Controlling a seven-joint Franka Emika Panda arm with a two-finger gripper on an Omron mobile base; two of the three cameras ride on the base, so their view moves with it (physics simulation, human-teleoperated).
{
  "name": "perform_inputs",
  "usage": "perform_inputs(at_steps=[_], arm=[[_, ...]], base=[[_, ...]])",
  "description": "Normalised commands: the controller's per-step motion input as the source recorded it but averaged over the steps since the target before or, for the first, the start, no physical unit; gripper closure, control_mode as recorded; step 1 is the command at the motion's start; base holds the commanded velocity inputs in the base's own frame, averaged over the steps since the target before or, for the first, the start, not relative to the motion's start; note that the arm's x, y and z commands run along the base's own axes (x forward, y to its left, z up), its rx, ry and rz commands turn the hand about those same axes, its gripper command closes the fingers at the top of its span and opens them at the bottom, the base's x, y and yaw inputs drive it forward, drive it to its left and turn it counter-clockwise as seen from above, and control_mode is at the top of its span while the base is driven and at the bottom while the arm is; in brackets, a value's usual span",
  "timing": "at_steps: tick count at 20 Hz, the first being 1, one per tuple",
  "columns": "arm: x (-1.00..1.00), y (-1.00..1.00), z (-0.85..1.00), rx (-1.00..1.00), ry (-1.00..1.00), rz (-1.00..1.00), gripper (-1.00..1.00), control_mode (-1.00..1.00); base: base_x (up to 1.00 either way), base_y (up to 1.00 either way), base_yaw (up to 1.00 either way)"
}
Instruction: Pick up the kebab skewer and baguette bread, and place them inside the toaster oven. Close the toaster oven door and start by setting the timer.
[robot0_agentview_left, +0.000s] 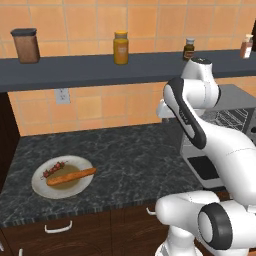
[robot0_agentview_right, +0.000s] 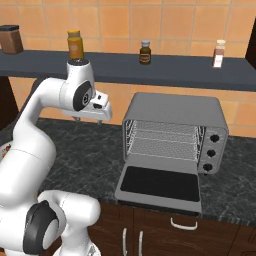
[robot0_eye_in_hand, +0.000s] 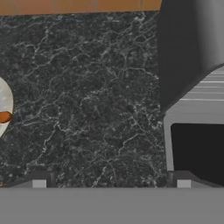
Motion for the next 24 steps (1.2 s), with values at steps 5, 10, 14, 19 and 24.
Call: perform_inputs(at_steps=[5,10,14,19,24], arm=[[0.0,0.0,0.0,0.0,0.0,0.0,-1.0,-1.0],[0.0,0.0,0.0,0.0,0.0,0.0,-1.0,-1.0],[-0.32,-0.14,-0.26,0.03,0.0,0.0,-1.0,-1.0],[-0.78,-0.92,-0.22,0.13,-0.27,0.09,-1.0,-1.0],[-0.2,-0.93,-0.09,0.12,-0.38,0.27,-1.0,-1.0]], base=[[0.0,0.0,0.0],[0.0,0.0,0.0],[0.0,0.0,0.0],[0.0,0.0,0.0],[0.0,0.0,0.0]])
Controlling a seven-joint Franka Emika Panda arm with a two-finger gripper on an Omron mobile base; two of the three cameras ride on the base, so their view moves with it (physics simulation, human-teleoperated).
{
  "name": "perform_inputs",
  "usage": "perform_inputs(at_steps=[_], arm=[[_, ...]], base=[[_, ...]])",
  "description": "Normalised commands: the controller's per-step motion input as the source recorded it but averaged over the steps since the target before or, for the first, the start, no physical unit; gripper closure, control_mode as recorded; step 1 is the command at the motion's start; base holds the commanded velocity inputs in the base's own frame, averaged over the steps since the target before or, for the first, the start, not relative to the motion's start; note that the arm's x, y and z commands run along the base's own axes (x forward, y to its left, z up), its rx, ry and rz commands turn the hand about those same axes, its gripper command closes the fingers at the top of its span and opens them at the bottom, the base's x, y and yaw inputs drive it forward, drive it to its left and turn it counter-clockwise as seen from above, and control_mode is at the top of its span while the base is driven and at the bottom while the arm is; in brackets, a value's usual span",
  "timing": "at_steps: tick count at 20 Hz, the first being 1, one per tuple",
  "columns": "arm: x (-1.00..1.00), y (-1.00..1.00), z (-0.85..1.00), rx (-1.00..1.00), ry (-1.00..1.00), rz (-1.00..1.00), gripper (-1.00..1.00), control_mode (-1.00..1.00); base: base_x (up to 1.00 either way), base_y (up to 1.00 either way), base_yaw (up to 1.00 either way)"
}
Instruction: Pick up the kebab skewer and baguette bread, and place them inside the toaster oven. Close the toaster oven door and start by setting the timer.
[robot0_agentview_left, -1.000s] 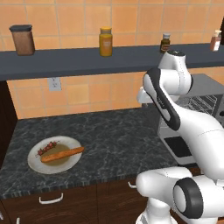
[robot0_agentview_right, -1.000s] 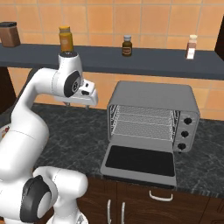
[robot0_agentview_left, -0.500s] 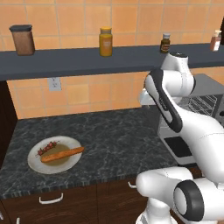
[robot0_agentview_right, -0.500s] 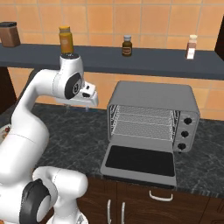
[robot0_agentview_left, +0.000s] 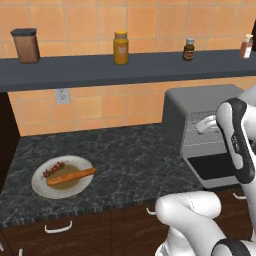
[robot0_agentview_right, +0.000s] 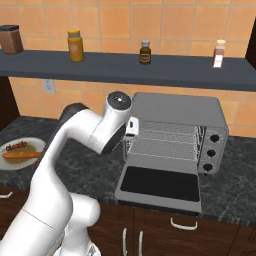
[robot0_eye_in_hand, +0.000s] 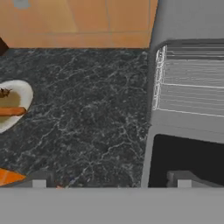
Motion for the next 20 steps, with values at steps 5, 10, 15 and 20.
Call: perform_inputs(at_steps=[5,10,15,20], arm=[[-0.14,-0.86,-0.28,0.07,-0.48,0.29,-1.0,-1.0],[0.13,-0.45,-0.27,0.05,-0.31,0.33,-1.0,-1.0],[0.43,-0.12,-0.16,0.02,-0.16,0.19,-1.0,-1.0],[0.3,0.0,-0.28,0.05,0.0,-0.07,-1.0,-1.0]], base=[[0.0,0.0,0.0],[0.0,0.0,0.0],[0.0,0.0,0.0],[0.0,0.0,0.0]])
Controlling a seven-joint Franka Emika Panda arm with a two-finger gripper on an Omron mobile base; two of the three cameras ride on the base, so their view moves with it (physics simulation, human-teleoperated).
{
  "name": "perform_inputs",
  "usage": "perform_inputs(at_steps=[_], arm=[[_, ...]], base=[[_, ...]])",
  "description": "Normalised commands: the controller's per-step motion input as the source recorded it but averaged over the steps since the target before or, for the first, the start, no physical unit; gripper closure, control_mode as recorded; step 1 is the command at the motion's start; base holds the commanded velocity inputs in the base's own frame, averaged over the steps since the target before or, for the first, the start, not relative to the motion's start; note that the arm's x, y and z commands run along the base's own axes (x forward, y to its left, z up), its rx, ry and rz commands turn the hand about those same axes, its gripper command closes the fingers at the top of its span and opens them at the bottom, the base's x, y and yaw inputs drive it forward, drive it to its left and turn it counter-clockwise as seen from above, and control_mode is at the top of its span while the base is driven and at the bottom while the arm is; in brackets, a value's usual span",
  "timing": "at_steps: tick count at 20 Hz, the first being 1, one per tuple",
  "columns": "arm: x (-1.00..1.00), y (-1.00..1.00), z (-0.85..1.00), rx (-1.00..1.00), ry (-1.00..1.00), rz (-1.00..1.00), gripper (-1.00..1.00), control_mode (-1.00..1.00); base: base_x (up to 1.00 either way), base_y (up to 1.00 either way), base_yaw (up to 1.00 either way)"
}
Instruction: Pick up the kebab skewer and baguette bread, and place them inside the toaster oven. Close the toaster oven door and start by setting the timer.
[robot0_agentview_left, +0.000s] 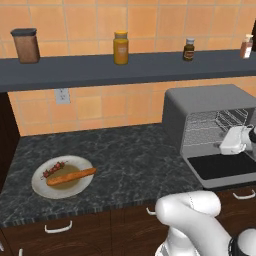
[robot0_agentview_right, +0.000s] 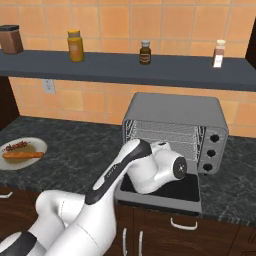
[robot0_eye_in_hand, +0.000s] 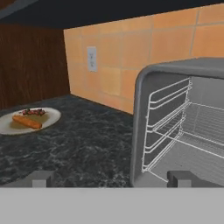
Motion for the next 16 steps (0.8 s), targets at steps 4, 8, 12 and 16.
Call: perform_inputs(at_steps=[4,8,12,16], arm=[[0.29,0.0,-0.43,0.03,0.0,-0.21,-1.0,-1.0],[0.48,-0.05,-0.24,0.04,-0.03,-0.13,-1.0,-1.0],[0.34,-0.26,-0.24,0.08,-0.03,0.0,-1.0,-1.0],[0.43,-0.3,-0.09,0.04,-0.06,0.0,-1.0,-1.0]], base=[[0.0,0.0,0.0],[0.0,0.0,0.0],[0.0,0.0,0.0],[0.0,0.0,0.0]])
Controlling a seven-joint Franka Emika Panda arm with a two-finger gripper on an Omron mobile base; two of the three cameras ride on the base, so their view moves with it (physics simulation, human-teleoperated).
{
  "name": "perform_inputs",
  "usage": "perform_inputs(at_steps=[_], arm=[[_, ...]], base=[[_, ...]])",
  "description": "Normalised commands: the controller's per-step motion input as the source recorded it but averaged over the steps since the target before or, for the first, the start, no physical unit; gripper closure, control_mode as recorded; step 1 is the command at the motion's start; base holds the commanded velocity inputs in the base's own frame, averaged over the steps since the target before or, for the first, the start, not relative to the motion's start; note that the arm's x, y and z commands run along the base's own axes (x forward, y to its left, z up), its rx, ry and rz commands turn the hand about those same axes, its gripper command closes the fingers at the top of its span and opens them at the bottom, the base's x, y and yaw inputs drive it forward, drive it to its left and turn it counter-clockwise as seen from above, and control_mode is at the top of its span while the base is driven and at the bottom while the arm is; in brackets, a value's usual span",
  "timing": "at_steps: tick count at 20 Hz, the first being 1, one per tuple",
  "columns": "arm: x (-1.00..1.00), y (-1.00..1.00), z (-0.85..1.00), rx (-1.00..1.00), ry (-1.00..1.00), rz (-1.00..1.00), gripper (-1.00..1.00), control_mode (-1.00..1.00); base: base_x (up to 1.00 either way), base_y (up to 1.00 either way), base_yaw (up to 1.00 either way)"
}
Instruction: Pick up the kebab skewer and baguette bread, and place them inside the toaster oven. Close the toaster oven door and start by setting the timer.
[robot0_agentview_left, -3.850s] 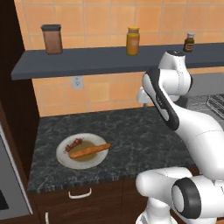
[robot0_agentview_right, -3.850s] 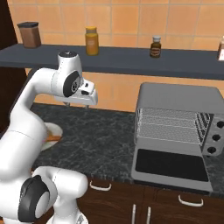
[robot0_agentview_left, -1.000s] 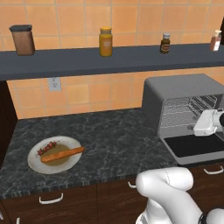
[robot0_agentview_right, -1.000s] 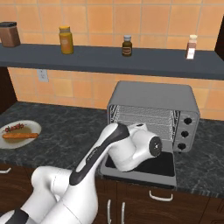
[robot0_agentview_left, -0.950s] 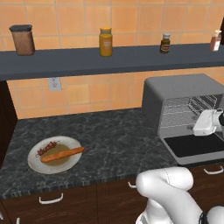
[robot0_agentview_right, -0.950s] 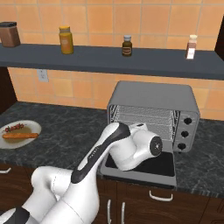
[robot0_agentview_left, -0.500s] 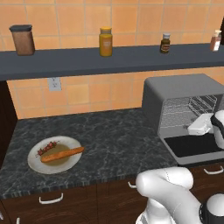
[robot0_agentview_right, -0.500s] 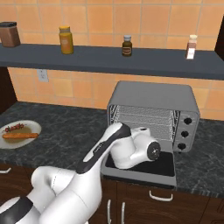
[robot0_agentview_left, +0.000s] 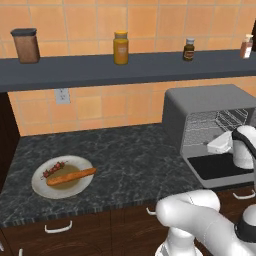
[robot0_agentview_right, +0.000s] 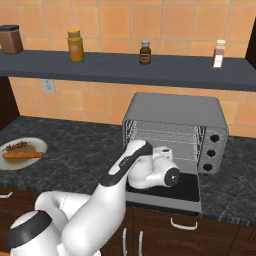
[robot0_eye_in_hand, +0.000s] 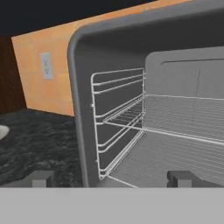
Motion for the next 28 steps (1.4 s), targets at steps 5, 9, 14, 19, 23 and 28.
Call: perform_inputs(at_steps=[5,9,14,19,23,28], arm=[[0.36,-0.23,-0.06,0.01,-0.05,0.0,-1.0,-1.0],[0.23,-0.1,-0.19,0.0,0.0,0.0,-1.0,-1.0],[0.24,-0.01,-0.15,0.0,0.0,0.0,-1.0,-1.0],[0.23,0.0,-0.16,0.0,0.01,0.0,-1.0,-1.0],[0.32,0.0,-0.14,0.0,0.07,-0.02,-1.0,-1.0],[0.25,-0.03,-0.15,0.0,0.04,-0.01,-1.0,-1.0]], base=[[0.0,0.0,0.0],[0.0,0.0,0.0],[0.0,0.0,0.0],[0.0,0.0,0.0],[0.0,0.0,0.0],[0.0,0.0,0.0]])
